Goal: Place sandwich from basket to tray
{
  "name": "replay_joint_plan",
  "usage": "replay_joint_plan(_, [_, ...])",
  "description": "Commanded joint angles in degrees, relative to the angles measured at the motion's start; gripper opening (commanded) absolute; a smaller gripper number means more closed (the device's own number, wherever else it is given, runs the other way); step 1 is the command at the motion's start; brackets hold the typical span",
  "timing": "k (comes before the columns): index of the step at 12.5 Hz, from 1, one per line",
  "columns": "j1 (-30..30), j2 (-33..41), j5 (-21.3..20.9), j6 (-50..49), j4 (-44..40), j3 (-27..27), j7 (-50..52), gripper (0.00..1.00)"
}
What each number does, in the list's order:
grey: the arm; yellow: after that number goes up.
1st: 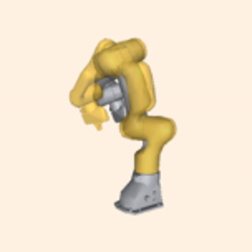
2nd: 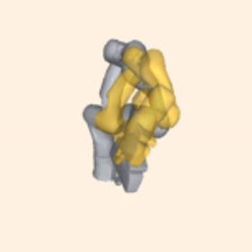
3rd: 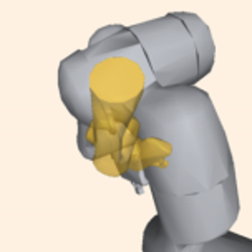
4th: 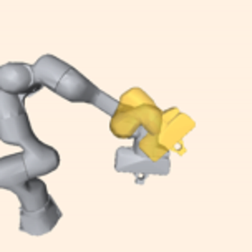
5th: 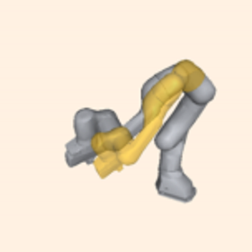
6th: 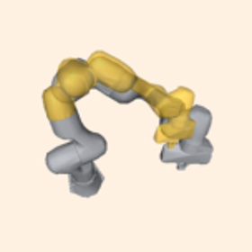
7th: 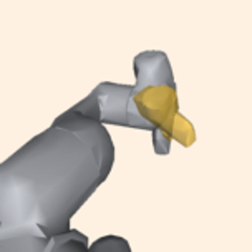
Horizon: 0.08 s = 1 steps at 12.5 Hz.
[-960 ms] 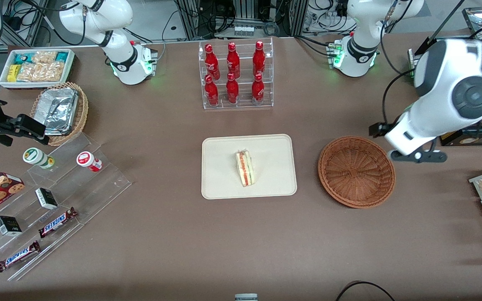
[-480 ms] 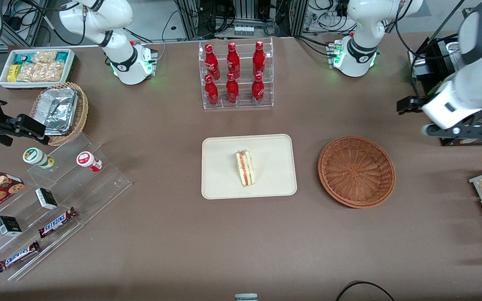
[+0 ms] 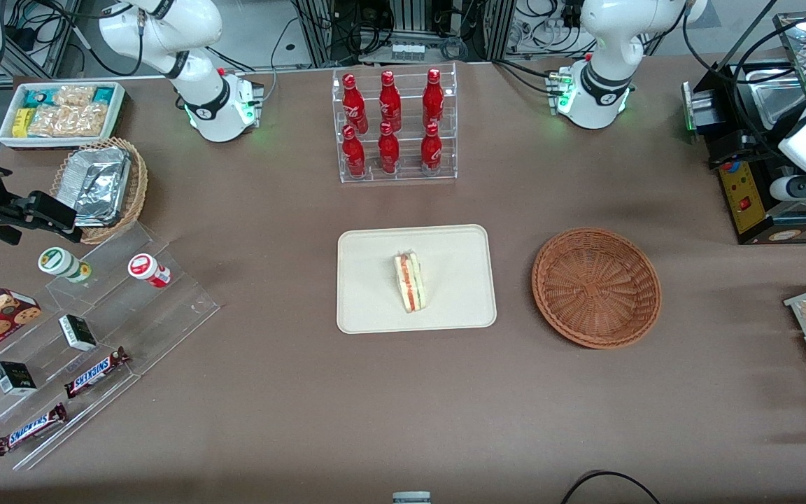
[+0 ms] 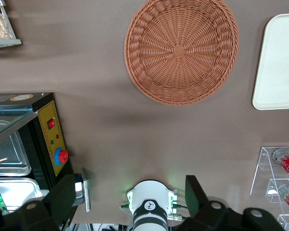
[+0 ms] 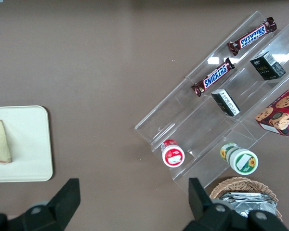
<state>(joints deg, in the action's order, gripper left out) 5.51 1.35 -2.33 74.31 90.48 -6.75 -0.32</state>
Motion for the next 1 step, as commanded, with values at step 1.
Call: replay_joint_plan(1, [0.3, 0.2, 0.4, -0.4, 0.0, -0.1, -0.3, 1.0])
